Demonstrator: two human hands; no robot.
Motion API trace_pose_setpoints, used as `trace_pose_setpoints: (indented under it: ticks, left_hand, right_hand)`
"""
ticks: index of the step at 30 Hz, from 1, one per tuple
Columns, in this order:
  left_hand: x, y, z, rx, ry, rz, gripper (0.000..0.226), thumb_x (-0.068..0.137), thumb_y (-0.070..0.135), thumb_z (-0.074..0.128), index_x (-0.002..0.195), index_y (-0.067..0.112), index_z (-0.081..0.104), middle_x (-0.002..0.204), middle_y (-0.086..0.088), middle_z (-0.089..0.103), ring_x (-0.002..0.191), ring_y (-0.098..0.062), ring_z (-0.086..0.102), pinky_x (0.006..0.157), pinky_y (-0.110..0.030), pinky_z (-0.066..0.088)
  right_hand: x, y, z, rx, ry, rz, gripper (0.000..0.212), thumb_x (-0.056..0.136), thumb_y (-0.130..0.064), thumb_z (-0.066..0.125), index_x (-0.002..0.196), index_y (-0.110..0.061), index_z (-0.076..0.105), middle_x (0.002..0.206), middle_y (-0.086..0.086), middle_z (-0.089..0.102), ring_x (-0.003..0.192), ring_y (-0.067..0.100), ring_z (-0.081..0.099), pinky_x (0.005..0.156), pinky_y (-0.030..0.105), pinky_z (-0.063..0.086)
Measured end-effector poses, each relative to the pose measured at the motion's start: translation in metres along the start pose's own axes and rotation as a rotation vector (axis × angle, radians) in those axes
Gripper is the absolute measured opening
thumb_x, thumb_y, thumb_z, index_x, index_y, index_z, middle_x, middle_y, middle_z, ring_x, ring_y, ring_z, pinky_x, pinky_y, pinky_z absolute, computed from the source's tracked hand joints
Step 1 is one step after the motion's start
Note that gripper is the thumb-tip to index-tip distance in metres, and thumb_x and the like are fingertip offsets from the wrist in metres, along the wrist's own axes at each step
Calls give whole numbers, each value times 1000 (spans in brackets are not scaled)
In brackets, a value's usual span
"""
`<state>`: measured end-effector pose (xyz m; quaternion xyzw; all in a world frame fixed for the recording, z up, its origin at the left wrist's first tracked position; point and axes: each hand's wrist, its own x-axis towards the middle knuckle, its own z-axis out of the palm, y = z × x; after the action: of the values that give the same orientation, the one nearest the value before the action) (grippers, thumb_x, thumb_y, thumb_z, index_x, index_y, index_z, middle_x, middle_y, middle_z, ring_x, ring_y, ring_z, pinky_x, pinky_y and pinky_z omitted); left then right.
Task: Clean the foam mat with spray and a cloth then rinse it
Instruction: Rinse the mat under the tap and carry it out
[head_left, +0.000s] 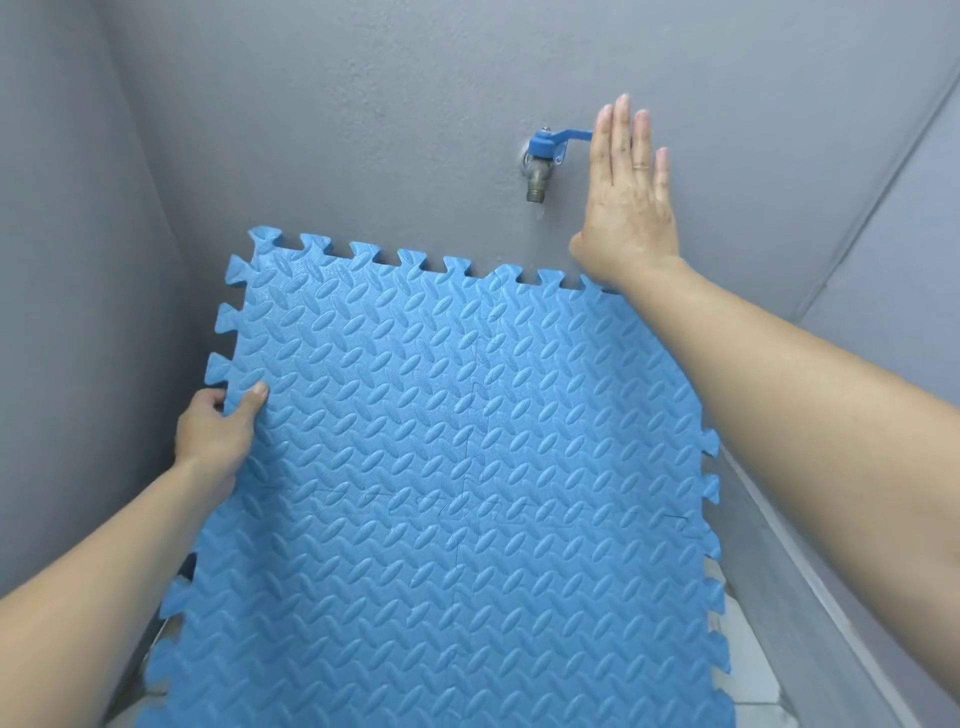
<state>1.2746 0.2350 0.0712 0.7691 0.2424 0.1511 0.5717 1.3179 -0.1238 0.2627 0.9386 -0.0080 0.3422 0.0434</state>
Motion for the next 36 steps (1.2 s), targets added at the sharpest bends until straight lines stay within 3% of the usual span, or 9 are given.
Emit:
trace_pose_setpoints:
  ticks: [4, 6, 10, 13, 15, 21, 27, 30, 36]
  left_hand:
    - [0, -1, 0, 5, -4, -4, 66, 85, 50, 62, 133, 9, 47, 135, -11, 51, 119, -32, 52, 96, -41, 42]
    - [0, -1, 0, 4, -9, -12, 67, 84, 52, 62, 134, 9, 47, 137, -11, 50, 121, -31, 51, 100, -42, 42]
    - [-2, -1, 1, 11, -25, -12, 69, 86, 50, 61, 139, 10, 43, 142, -9, 46, 126, -28, 48, 104, -39, 40]
    - [-9, 2, 6, -1, -74, -7, 66, 87, 48, 61, 138, 10, 43, 139, -5, 47, 124, -24, 48, 98, -34, 40]
    - [-16, 8, 14, -22, -128, 8, 64, 87, 48, 62, 136, 10, 44, 135, -2, 49, 117, -19, 50, 92, -31, 39]
    - [-28, 11, 26, -29, -279, 1, 55, 77, 30, 79, 122, 9, 55, 115, 3, 62, 97, -15, 61, 78, -26, 46]
    - [-6, -19, -11, 5, -235, -66, 61, 66, 30, 86, 118, 7, 62, 111, -4, 69, 95, -21, 67, 77, -33, 54]
    - [-3, -27, -23, -1, -238, -100, 69, 62, 36, 88, 120, 11, 60, 112, -1, 69, 96, -21, 68, 81, -38, 56]
    - [-46, -20, -63, 97, -201, -182, 68, 70, 40, 82, 124, 12, 52, 113, 2, 64, 86, -9, 65, 70, -26, 52]
  right_hand:
    - [-7, 4, -9, 330, -140, 43, 101, 71, 5, 43, 156, -12, -10, 164, 4, -18, 151, 27, -14, 120, 48, -2]
    - [-33, 17, 2, 638, -99, 150, 98, 74, -3, 45, 157, -18, -4, 165, 4, -11, 152, 27, 0, 119, 50, 2]
    - [-146, 73, 56, 658, 93, 905, 88, 78, -46, 63, 153, -22, 22, 161, 3, 26, 145, 22, 30, 114, 63, 2]
    - [-235, 108, 91, 763, -202, 1292, 104, 57, -76, 65, 142, -19, 44, 143, 6, 52, 130, 30, 50, 111, 54, 33]
    - [-261, 120, 101, 836, -279, 1310, 104, 50, -80, 67, 133, -18, 53, 131, 4, 60, 118, 28, 58, 103, 45, 44]
    - [-269, 131, 94, 811, -94, 1322, 92, 61, -71, 72, 129, -13, 51, 120, 0, 57, 117, 24, 56, 100, 38, 42]
    - [-264, 107, 112, 963, -149, 1215, 77, 70, -56, 79, 127, -15, 50, 117, -7, 56, 104, 14, 56, 93, 31, 43]
    - [-267, 99, 115, 1023, -158, 1225, 93, 48, -69, 83, 123, -19, 58, 116, -7, 66, 103, 14, 65, 96, 37, 51]
    - [-270, 94, 54, 1010, -291, 1305, 96, 45, -70, 83, 124, -23, 52, 121, -4, 65, 105, 14, 66, 95, 43, 54]
